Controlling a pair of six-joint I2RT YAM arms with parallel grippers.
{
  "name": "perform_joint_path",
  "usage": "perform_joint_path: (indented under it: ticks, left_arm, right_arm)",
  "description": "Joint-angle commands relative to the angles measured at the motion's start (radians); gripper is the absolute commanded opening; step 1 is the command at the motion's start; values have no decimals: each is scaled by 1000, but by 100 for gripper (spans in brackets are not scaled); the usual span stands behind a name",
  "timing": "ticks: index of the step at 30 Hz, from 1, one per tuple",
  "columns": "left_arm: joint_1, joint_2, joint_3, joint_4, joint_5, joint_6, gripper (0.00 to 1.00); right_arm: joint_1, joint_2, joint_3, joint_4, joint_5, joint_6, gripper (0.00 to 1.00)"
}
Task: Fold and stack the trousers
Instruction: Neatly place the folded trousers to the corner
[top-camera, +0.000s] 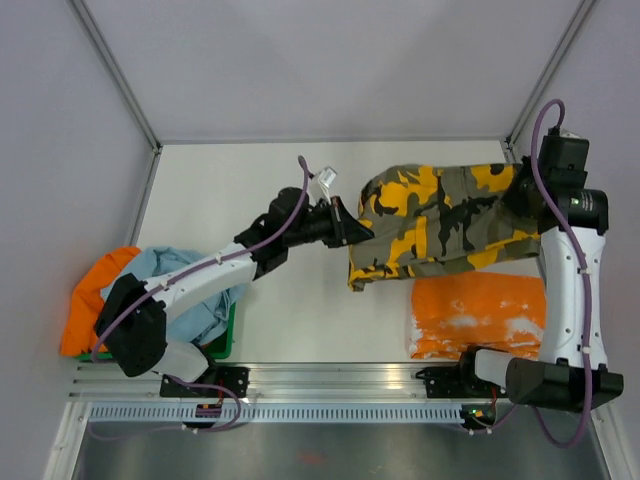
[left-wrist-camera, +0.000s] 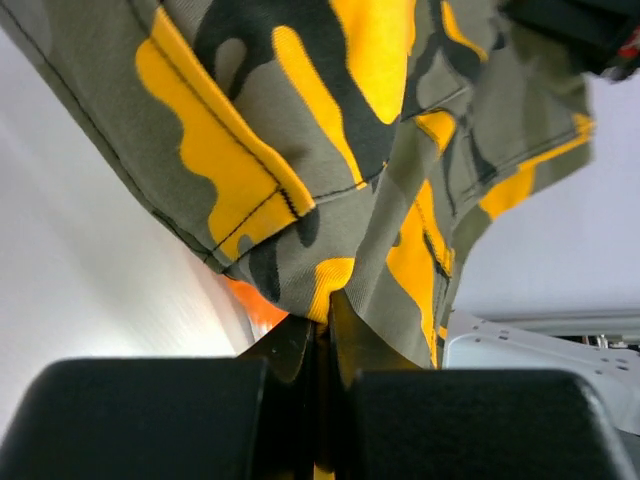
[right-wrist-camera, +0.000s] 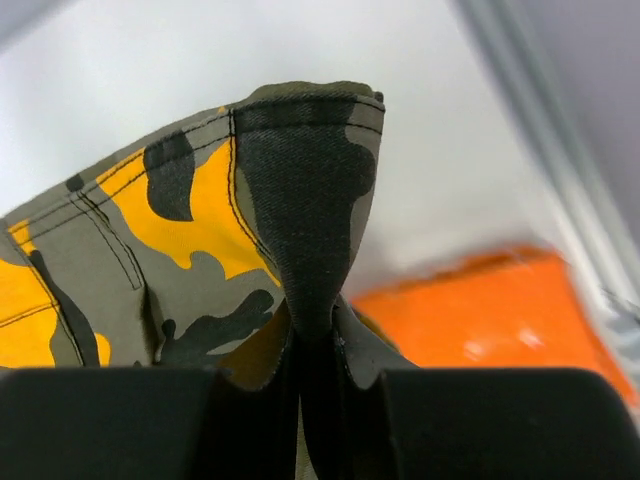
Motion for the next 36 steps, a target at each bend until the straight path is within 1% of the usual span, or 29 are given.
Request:
perform_joint_path:
  ticks: [1,2,3,4,5,6,7,8,9,10,11,13,14,16,18,19,21,23,26,27,30,33,36]
  left_arm:
    - [-126,-50,-65,159,-152,-83,2]
    - [-159,-40,-72,171,-177,-86,2]
    - [-215,-11,-79,217,-208,-86,2]
    - [-242,5,-85,241,-223,-88,2]
    - [-266,23,-94,264,-240,-82,2]
    - [-309,64,-92,280,-277,-76,2]
    - [-323,89,-83,287,-285,-76,2]
    - [-334,112,-83,306,-282,-79,2]
    - [-357,136,-80,326,-282,-83,2]
    - [-369,172,-79,353,-295,-77,2]
    - [-381,189,-79,367,-311,-67,2]
    - [-409,228,-69,387,-355,-30,2]
    - [-415,242,-68,383,-370,-30,2]
    - [-418,279,-82,387,-384,-49,2]
    - [-420,305,-86,390,-413,-53,2]
    - [-420,321,-83,389,-418,-51,2]
    - [-420,362,-72,367,-413,-53,2]
    - [-423,391,-66,355,-404,-53,2]
    - [-426,401,-72,312,-426,-53,2]
    - [-426,398,-72,273,-433,-51,2]
    - [-429,404,-85,246,-443,-34,2]
    - [-429,420,-74,237,-409,-22,2]
    - [-431,416,-53,220,-397,12,2]
  right_arm:
    - [-18,-76,0,-102,478,-132,0]
    - [-18,-103,-23,-87,523,-159,0]
    - [-18,-116,-63,-78,575,-178,0]
    - [-20,-127,-81,-67,701,-184,0]
    - [-18,-154,-104,-20,756,-212,0]
    - [-18,-171,-164,14,781,-245,0]
    - [-18,-211,-205,103,777,-312,0]
    - [-20,-225,-245,145,792,-429,0]
    - [-24,-234,-317,194,832,-475,0]
    - [-30,-237,-349,293,875,-512,0]
    - [-41,-233,-385,338,909,-573,0]
    - [-79,-202,-439,393,865,-597,0]
    - [-87,-191,-451,400,840,-579,0]
    - [-116,-161,-454,406,841,-551,0]
    - [-144,-165,-506,432,826,-549,0]
    - [-157,-179,-529,471,812,-551,0]
    - [-200,-191,-607,505,754,-546,0]
    - [-222,-202,-676,564,733,-543,0]
    - [-257,-191,-719,602,650,-534,0]
    - [-262,-185,-723,607,639,-526,0]
    - [-283,-151,-736,611,631,-461,0]
    - [-290,-121,-762,629,624,-470,0]
    - [-303,-118,-785,657,662,-471,1]
